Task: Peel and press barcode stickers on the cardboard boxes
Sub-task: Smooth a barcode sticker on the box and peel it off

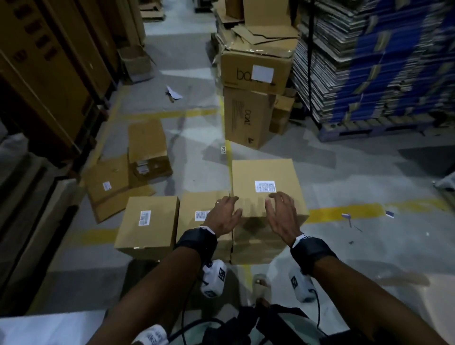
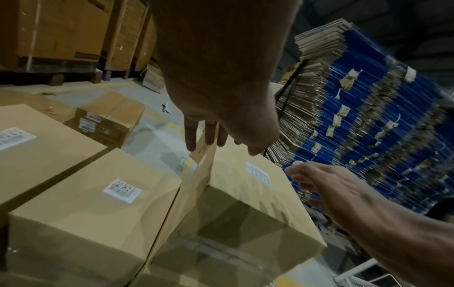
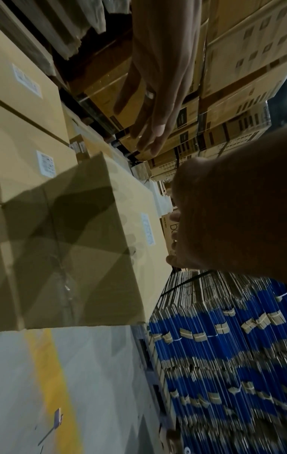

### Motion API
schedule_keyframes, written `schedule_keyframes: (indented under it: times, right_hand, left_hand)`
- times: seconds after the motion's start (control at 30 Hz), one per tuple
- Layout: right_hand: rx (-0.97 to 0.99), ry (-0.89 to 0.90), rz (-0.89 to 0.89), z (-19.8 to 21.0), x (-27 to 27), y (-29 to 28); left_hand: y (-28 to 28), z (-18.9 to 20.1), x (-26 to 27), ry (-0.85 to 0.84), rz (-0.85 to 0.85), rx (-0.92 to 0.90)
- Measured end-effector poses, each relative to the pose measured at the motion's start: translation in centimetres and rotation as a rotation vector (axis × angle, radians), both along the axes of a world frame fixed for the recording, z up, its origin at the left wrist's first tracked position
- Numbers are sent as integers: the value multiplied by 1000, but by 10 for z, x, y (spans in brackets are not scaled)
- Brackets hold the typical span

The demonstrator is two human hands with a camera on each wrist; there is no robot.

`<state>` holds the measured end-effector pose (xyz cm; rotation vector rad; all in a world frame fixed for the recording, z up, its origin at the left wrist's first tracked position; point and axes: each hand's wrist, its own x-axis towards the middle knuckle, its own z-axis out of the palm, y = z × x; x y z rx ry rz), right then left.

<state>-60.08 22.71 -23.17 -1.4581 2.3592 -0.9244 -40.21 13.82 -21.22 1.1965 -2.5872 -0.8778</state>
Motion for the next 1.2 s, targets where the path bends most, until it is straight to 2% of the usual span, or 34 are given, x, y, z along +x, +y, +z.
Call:
schedule_keyframes:
  times: [0.17, 0.4, 0.57, 0.73, 0.97, 1.2]
  right_hand:
    - [107, 106, -50, -10, -65, -41]
    - [265, 144, -14, -36, -115, -62]
    - [310, 69, 28, -50, -121, -69]
    - [289, -28, 12, -55, -120, -71]
    - [286, -80, 4, -48, -113, -64]
    - [250, -73, 71, -43, -105, -57]
  left_hand:
    - [-42, -9, -50, -62, 90, 67]
    - [-69, -35, -90, -89, 194, 124]
    - [-72, -54, -97, -79, 254, 250]
    - [-70, -57, -88, 63, 365, 365]
    - [-57, -49, -78, 168, 502, 410]
    - [-25, -72, -69, 288, 668, 388]
